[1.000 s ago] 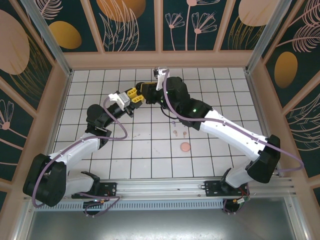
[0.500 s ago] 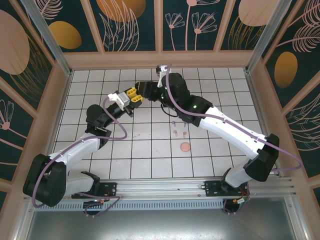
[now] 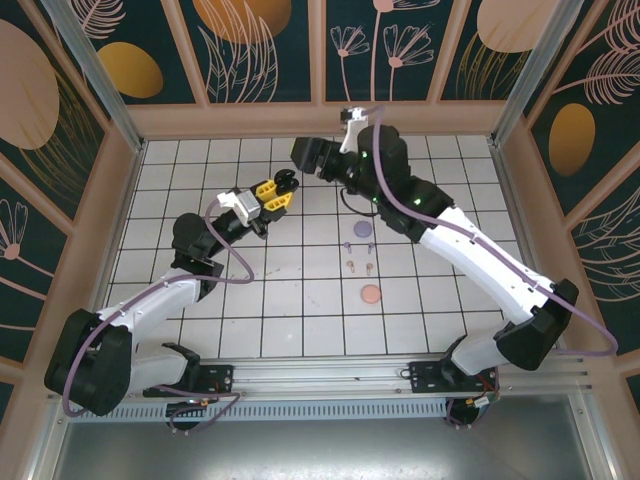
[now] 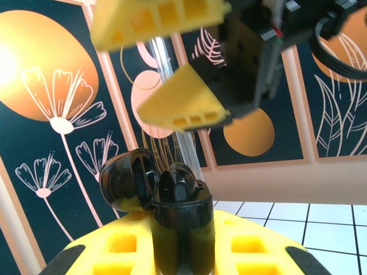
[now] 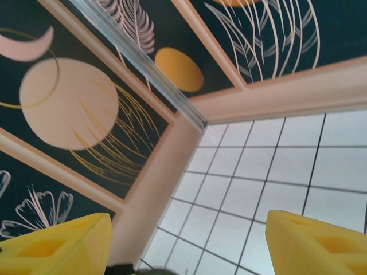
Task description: Insert the wireless bluetooth earbuds into the charging case
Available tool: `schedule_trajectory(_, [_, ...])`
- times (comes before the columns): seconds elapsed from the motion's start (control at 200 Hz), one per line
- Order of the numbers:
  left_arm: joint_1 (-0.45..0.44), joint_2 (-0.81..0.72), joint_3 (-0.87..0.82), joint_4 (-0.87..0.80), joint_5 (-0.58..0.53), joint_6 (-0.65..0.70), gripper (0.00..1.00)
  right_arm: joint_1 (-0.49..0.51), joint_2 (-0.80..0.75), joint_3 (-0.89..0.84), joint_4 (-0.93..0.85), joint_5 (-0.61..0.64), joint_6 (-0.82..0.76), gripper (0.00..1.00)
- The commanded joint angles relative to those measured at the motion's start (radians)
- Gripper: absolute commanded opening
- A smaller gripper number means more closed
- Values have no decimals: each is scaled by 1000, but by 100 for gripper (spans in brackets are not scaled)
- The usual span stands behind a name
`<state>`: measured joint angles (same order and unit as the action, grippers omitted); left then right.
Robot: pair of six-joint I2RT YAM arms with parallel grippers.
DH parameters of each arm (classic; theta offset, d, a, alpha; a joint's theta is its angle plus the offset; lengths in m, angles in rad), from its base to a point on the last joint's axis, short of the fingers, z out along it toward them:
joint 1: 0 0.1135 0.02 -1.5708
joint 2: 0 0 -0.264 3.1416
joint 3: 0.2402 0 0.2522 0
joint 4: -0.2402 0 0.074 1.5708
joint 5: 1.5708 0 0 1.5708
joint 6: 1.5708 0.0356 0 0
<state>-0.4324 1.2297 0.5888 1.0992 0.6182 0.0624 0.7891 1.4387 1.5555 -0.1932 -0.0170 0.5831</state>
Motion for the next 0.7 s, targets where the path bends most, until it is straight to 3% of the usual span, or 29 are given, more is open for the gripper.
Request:
schedule_trajectory(0.0, [-2,-18,-9,31,33,-3,0,-44,31,86,-69,-104,14,67])
schedule_trajectory(0.32, [-3,0,-2,-47,80,16,0,-97,280,371,-349,-256,-88,19])
schedule_trajectory(0.505, [-3,14,2,-51,86,16,0,-96,371,439,-428,-314,-116,10])
schedule_trajectory(0.696, [-2,29,15,-62,80,19,0,-68,338,382,-477,-328,-145,5])
